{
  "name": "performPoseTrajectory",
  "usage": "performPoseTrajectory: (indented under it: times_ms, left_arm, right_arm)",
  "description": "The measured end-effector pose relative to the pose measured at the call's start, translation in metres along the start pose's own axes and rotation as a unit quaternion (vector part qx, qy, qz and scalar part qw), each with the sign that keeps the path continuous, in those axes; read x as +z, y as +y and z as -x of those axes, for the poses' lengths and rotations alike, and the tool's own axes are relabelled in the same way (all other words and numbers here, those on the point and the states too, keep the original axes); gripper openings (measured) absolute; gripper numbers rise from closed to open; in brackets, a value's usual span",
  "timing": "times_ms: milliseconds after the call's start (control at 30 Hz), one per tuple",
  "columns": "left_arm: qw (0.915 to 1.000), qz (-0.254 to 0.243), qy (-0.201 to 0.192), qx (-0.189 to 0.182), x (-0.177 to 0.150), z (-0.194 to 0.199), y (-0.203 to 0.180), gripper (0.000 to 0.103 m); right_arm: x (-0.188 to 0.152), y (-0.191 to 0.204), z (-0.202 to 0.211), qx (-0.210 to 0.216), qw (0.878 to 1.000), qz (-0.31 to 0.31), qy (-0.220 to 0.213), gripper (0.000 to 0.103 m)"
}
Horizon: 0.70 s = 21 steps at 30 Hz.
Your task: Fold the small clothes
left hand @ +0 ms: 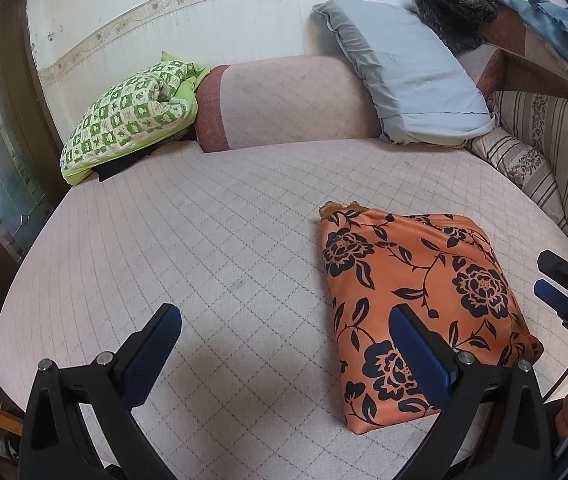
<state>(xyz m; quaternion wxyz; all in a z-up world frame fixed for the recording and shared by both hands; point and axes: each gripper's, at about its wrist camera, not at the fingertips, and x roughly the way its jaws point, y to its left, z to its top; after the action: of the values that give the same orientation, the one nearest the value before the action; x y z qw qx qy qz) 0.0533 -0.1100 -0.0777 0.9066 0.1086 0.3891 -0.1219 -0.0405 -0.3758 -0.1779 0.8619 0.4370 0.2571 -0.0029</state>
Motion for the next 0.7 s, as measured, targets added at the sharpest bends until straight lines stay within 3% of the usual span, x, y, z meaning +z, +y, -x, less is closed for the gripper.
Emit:
performPoseTrajectory:
  times_ms: [700]
  left_arm:
    - [1.0,-0.004,0.002,0.006,0.0045,-0.0009,0.0005,0.103]
  right_arm:
    - [-0.001,0.0007,-0.0031,-0.001,1.0,0.001,0.006,0.072]
